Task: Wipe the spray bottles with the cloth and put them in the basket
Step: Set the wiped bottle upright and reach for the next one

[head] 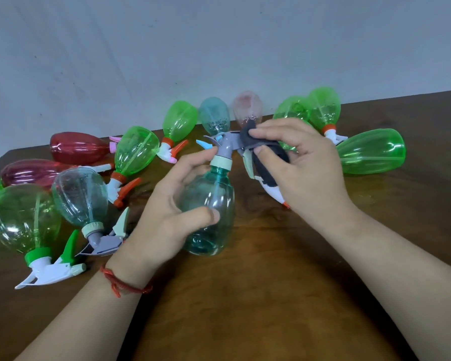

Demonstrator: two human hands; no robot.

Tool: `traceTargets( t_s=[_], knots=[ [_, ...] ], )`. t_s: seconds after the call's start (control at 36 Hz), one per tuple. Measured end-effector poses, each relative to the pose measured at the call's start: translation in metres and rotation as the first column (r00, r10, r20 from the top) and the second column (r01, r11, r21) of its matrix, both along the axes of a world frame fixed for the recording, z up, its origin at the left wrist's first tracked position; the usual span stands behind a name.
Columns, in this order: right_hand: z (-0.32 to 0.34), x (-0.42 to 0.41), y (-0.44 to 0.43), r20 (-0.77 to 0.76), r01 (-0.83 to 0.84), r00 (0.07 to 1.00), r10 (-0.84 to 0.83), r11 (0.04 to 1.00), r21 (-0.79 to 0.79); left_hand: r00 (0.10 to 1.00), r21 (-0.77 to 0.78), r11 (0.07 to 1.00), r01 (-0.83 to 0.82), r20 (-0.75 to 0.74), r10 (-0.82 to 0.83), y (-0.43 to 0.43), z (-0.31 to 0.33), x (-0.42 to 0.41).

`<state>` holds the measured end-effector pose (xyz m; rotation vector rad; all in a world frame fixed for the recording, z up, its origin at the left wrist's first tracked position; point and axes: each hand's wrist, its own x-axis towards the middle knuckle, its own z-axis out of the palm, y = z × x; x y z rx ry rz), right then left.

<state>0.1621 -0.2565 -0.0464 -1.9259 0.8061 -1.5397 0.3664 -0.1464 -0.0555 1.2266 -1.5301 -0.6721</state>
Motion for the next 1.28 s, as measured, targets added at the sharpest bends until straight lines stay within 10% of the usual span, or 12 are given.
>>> traceTargets(
  t_s=[0.42, 0.61, 0.81, 1.03, 1.28],
  knots=[
    [0.013, 0.001, 0.011, -0.255, -0.045, 0.967, -0.006, 0.980, -0.193, 0.917, -0.133, 0.991, -0.031, 0.390, 0.081, 0.004, 0.002, -0.004],
    [0.021, -0.011, -0.009, -0.250, 0.000, 0.967, 0.040, 0.988, 0.157, 0.900, -0.138, 0.990, -0.015, 0.429, 0.073, 0.003, 0.002, -0.001],
    [0.026, -0.001, 0.012, -0.271, -0.127, 0.957, 0.098, 0.988, -0.091, 0.900, -0.137, 0.990, 0.016, 0.433, 0.046, 0.003, 0.001, -0.001],
    [0.028, -0.020, -0.013, -0.147, -0.076, 0.980, 0.136, 0.932, 0.354, 0.892, -0.127, 0.990, 0.068, 0.452, -0.003, 0.004, 0.004, -0.001],
    [0.007, -0.005, -0.014, 0.238, -0.175, 0.970, 0.047, 0.815, 0.552, 0.997, -0.260, 0.963, -0.079, 0.003, 0.082, 0.000, 0.002, 0.002]
  ],
)
